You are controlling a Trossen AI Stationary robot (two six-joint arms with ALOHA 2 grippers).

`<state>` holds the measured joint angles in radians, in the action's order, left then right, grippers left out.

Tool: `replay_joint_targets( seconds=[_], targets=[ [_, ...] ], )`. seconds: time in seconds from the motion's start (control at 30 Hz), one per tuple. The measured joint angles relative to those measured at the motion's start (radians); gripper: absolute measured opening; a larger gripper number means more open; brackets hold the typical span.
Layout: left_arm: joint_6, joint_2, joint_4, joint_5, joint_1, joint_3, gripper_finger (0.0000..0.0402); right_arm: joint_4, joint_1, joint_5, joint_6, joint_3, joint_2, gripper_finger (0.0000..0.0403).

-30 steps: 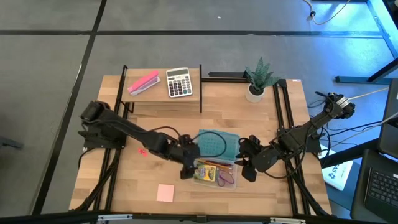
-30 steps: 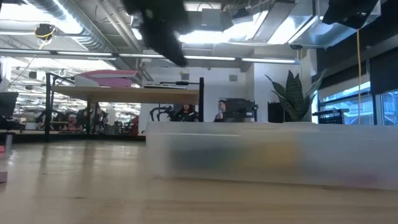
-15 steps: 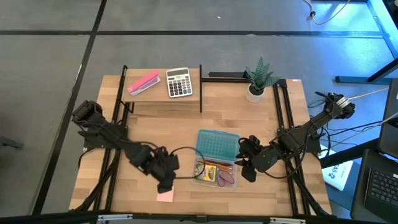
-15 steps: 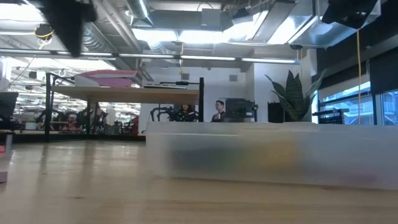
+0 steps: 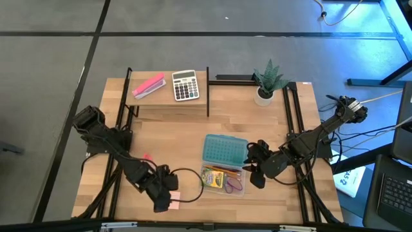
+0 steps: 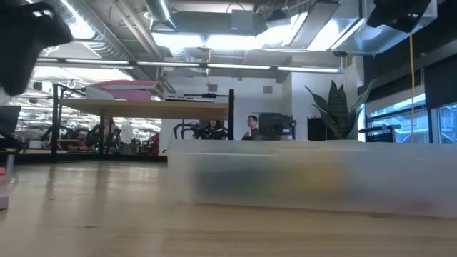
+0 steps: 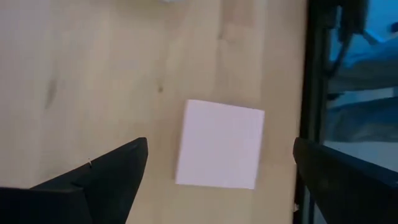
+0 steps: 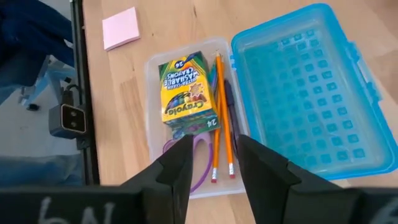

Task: Pack school essentials
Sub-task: Put the pink sticky note into the blue supply box

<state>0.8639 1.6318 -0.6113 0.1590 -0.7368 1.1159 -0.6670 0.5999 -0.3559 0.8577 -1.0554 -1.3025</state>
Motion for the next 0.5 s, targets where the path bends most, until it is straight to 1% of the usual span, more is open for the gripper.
replay_joint_targets(
  seconds=[0.1,0.33,0.43,0.5],
  targets=[
    [-0.002,0.003,0.058,0.0,-0.021,-0.014,0.0395,0.039,0.0,0.029,-0.091,0.0,0.0,0.0129],
    [-0.01,0.057,0.095,0.033,-0.072,-0.017,0.0395,0.182,0.004,0.089,-0.309,0.0,0.0,0.0129],
    [-0.009,0.094,0.116,0.04,-0.092,-0.017,0.0395,0.225,0.003,0.122,-0.364,0.0,0.0,0.0129],
    [-0.005,0.115,0.114,0.041,-0.102,-0.017,0.0395,0.242,0.004,0.122,-0.371,0.0,0.0,0.0129]
  ],
)
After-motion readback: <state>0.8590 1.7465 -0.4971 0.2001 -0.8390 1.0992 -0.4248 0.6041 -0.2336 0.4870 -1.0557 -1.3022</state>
